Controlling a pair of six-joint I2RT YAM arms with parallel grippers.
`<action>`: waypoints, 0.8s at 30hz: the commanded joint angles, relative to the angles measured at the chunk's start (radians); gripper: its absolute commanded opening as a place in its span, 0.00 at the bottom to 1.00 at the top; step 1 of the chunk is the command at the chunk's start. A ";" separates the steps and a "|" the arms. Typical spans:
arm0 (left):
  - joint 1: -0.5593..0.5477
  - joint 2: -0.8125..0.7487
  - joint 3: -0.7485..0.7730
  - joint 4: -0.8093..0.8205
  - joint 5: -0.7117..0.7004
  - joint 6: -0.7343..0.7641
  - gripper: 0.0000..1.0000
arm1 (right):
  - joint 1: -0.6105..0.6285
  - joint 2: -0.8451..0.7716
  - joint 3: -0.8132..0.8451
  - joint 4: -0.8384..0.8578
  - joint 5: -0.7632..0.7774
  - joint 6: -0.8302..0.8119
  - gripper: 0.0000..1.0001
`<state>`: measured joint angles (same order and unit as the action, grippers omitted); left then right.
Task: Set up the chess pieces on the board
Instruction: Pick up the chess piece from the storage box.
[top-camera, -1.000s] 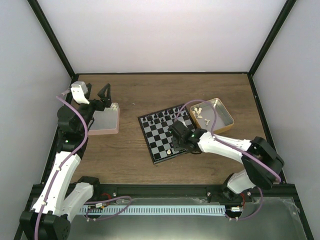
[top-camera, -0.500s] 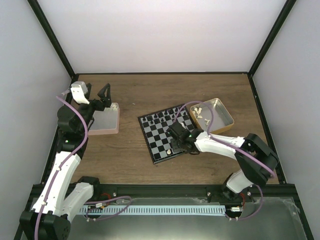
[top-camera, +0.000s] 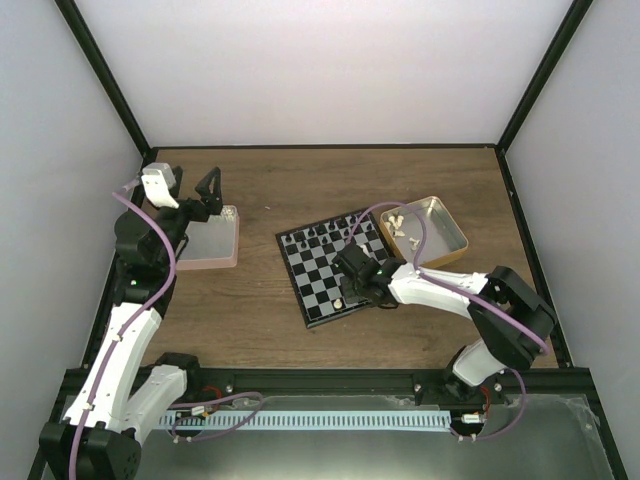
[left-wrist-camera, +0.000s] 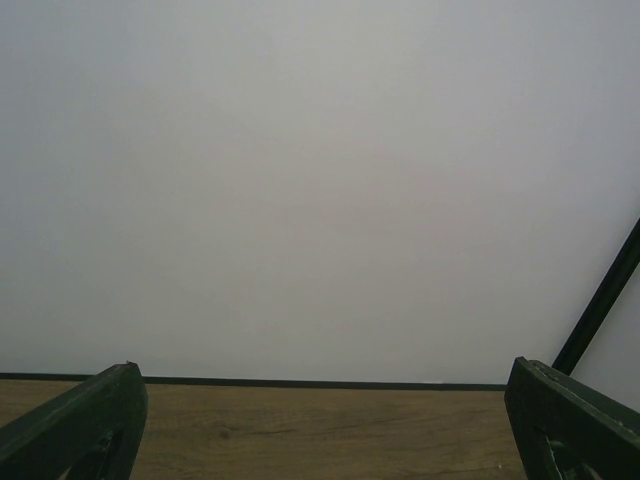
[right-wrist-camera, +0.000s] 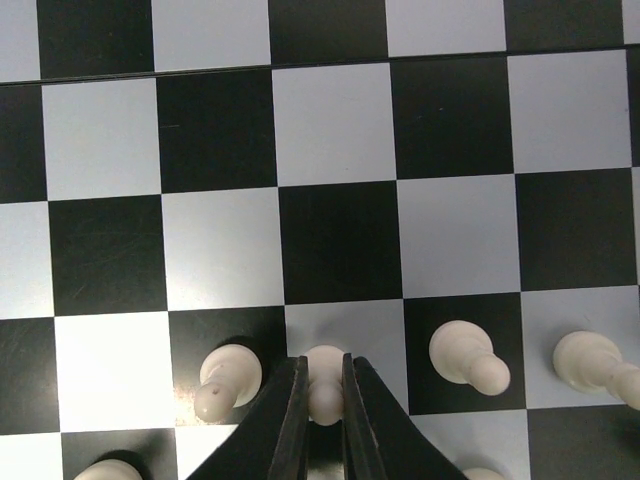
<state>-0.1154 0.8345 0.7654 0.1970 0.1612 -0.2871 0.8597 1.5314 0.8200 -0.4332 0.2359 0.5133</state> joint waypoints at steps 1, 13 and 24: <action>0.004 -0.005 0.000 0.010 -0.003 0.011 1.00 | -0.001 0.019 -0.017 -0.007 0.028 0.005 0.11; 0.004 -0.007 0.001 0.009 -0.003 0.011 1.00 | -0.004 0.001 0.000 -0.023 0.031 0.015 0.15; 0.004 -0.013 0.003 0.010 -0.003 0.011 1.00 | -0.016 -0.115 0.088 -0.094 0.055 0.032 0.26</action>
<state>-0.1154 0.8345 0.7654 0.1967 0.1612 -0.2867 0.8562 1.4654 0.8486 -0.4946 0.2584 0.5205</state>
